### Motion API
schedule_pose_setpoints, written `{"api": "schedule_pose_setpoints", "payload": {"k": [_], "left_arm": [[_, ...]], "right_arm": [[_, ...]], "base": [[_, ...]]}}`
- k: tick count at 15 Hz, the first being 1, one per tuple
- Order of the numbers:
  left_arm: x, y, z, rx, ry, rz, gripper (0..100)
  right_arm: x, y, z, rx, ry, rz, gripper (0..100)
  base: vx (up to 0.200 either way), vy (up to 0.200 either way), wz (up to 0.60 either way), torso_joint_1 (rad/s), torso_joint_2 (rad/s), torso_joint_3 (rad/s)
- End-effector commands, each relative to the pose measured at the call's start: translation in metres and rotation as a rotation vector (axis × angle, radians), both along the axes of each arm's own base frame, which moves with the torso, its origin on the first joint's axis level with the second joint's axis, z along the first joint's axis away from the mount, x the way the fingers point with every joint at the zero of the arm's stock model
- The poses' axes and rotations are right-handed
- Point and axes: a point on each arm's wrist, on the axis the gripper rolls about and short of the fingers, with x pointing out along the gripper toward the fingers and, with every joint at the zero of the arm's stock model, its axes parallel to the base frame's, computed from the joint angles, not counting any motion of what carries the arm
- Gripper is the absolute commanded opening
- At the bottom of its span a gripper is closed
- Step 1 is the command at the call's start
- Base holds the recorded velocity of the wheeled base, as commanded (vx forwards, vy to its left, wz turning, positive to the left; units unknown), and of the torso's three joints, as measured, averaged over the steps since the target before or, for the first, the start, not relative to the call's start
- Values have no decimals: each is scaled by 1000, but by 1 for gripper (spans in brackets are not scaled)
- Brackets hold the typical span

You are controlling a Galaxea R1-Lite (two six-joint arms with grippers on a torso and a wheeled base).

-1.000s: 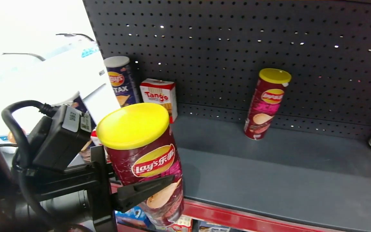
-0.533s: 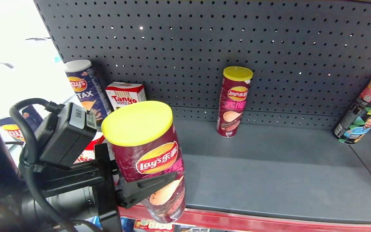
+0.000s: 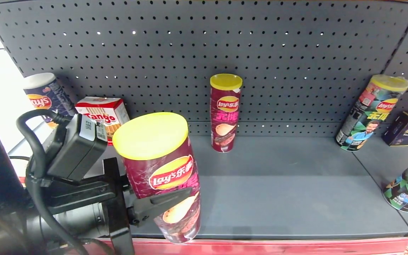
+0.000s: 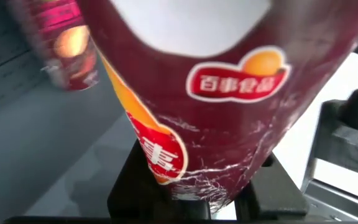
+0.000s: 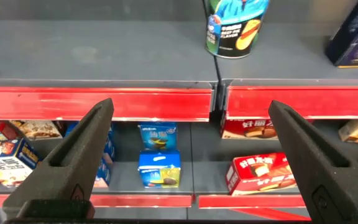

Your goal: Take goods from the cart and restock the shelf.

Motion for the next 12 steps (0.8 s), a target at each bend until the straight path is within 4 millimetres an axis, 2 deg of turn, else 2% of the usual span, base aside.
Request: {"api": "schedule_pose_setpoints", "payload": {"k": [1,6,7,8,9,10,11,12], "left_arm": [[0,1,0,-1,0,0,0],[-3,4,-2,-3,2,-7,0],[-5,6,-3,-2,1,-6,0],[-9,9,-2,-15,-8,-2,0],[-10,11,-6,-10,0,4,0],[-11,12,-7,-9,-6,7,0],[-11,12,-7,-12,-5,13,0],[-11,13,-9,-6,2,16,0]], "right_arm": [[0,0,0,1,1,0,100],[0,0,0,-7,-2,-2,100],[-2,0,11,-26,-40,13,100],[-6,0,78,-23,-120,29,100],[6,0,109,7,-10,66,100],[-2,1,117,-17,-38,161,100],[-2,1,117,-30,-33,196,100],[-3,3,122,-61,-37,301,100]], "base": [[0,0,0,0,0,0],[0,0,0,0,0,0],[0,0,0,0,0,0],[0,0,0,0,0,0],[0,0,0,0,0,0],[0,0,0,0,0,0],[0,0,0,0,0,0],[0,0,0,0,0,0]]}}
